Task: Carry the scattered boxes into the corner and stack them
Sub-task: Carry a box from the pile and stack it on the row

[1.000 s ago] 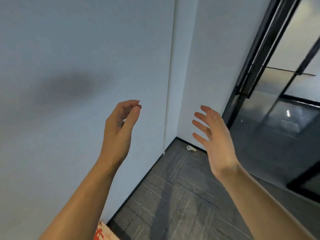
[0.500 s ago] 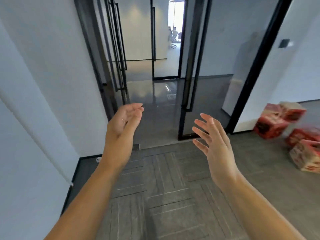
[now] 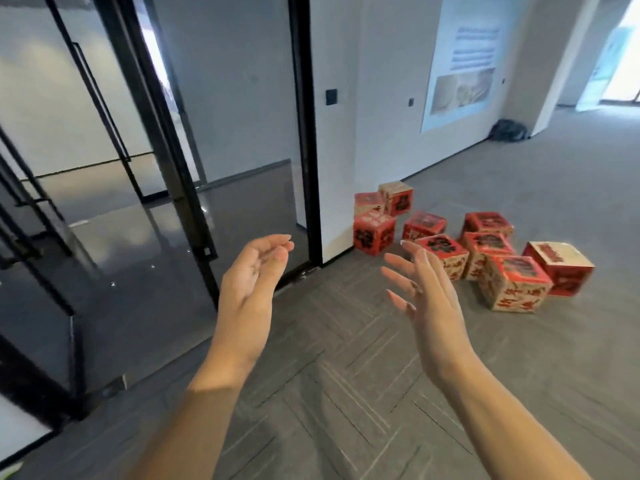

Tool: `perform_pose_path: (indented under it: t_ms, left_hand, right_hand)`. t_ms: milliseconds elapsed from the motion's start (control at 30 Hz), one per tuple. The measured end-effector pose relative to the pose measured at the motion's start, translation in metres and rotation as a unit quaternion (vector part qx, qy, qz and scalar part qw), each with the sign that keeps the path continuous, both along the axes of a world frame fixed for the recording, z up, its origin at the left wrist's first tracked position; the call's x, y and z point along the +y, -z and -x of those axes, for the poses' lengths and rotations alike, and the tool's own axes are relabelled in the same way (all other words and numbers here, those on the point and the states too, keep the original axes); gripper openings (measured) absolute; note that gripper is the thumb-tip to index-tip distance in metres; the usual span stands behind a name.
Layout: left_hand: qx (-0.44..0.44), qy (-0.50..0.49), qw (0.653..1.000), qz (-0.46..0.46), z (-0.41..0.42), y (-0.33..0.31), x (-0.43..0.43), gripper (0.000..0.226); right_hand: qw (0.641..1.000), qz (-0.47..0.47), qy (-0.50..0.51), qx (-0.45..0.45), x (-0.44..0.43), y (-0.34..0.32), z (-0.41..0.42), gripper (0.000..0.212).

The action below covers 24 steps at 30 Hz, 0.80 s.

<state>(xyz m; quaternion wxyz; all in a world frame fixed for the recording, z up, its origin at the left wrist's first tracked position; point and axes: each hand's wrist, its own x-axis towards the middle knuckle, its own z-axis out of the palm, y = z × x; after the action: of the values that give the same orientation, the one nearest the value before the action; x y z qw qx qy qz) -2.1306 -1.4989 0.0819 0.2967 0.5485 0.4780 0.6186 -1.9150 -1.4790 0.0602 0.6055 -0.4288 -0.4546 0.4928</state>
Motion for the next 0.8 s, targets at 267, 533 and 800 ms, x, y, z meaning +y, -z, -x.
perform_pose_path:
  t_ms: [267,533,800]
  left_hand:
    - [-0.008,0.143,0.990,0.015,-0.135,0.029,0.152,0.039]
    - [-0.056,0.289,0.955,0.022,-0.282,0.046,0.325,0.042]
    - [-0.051,0.397,0.916,0.031,-0.455,0.039,0.442,0.049]
  right_hand:
    - [0.987,0.040,0.155,0.009,0.088,0.028,-0.140,0.053]
    - [0.957,0.046,0.285,-0.038,0.200,0.018,-0.262,0.057]
    - [0.920,0.041,0.387,-0.053,0.270,0.018,-0.406,0.051]
